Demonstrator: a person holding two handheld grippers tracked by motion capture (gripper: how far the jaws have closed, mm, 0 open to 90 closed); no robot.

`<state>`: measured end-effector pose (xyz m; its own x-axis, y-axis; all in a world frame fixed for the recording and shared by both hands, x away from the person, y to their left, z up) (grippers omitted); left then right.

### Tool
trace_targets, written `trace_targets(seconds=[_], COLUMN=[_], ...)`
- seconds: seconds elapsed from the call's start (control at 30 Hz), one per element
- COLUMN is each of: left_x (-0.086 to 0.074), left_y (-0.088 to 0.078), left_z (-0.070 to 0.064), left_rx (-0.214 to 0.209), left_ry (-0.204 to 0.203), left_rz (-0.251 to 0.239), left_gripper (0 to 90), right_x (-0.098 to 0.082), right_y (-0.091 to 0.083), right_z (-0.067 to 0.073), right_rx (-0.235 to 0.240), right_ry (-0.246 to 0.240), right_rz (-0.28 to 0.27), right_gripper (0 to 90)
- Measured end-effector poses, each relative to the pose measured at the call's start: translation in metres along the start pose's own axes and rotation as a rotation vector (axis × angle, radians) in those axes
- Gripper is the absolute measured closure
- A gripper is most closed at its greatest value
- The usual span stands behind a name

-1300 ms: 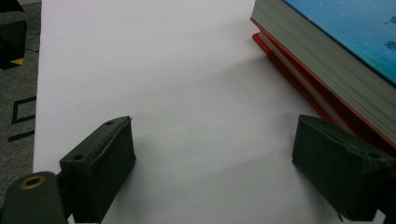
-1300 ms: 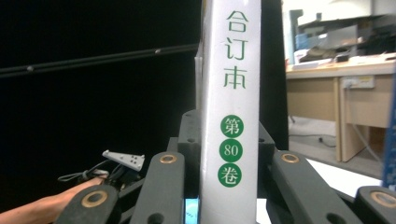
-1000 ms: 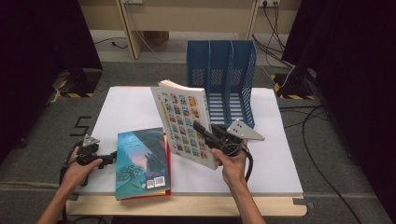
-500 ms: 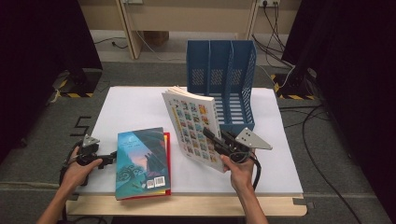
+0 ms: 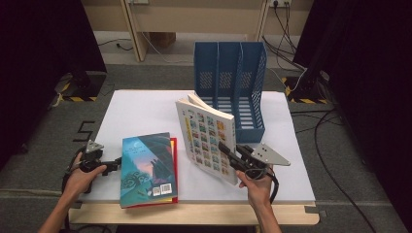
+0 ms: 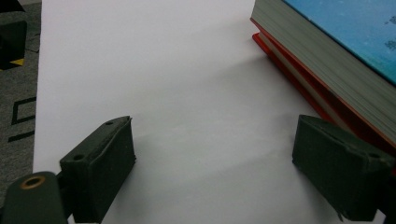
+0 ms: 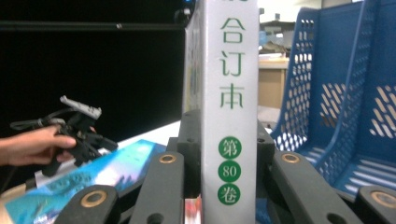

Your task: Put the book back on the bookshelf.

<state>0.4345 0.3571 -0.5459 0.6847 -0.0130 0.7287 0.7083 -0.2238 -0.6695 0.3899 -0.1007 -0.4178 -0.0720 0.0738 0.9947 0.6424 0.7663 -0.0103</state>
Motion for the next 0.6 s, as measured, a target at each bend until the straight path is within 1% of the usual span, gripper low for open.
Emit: trace_targets(seconds=[0.03,0.07,0.13,0.23,0.3,0.33,0.47,0.5,0.57,0.6], left_x=[0.000,0.000,0.000,0.000,0.000,0.000,0.000,0.000,0.000,0.000], left_y=[0.000,0.000,0.000,0.000,0.000,0.000,0.000,0.000,0.000,0.000], left_z=[0.000,0.000,0.000,0.000,0.000,0.000,0.000,0.000,0.000,0.000], left_rx=[0.000,0.000,0.000,0.000,0.000,0.000,0.000,0.000,0.000,0.000], left_ry=[-0.002,-0.002,-0.002,-0.002,-0.002,-0.001,-0.002,-0.002,-0.002,-0.002], left_rz=[-0.002,-0.002,-0.002,-0.002,-0.002,0.000,-0.002,-0.002,-0.002,-0.002], left_gripper=[11.9,11.9,11.9,11.9,11.9,11.9,11.9,11.9,11.9,11.9], right_x=[-0.003,-0.003,-0.008,-0.011,-0.013,-0.015,-0.017,-0.019,-0.019,-0.020], right_y=[-0.005,-0.005,-0.011,-0.017,-0.022,-0.025,-0.030,-0.034,-0.035,-0.037], right_z=[0.000,0.000,-0.001,-0.001,0.000,0.001,0.003,0.006,0.007,0.007], right_rx=[-0.006,-0.006,-0.012,-0.016,-0.020,-0.025,-0.029,-0.032,-0.035,-0.040], right_ry=[-0.010,-0.010,-0.003,-0.016,-0.013,-0.023,-0.029,-0.028,-0.031,-0.046], right_rz=[0.008,0.008,0.012,0.019,0.014,0.025,0.027,0.045,0.054,0.061], right_gripper=[74.0,74.0,74.0,74.0,74.0,73.9,73.8,73.8,73.7,73.7])
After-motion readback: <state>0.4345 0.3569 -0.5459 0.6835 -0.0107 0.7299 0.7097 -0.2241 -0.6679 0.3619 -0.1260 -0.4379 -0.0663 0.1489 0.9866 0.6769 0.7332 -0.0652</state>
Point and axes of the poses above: each handheld gripper's, and its own axes: y roughly forward along the jaws, x roughly out of its top, z roughly to its left, the point moved 6 cm from there along y, roughly forward along the jaws, and after that the axes turned 11 degrees about -y, right-handed, at the moved point
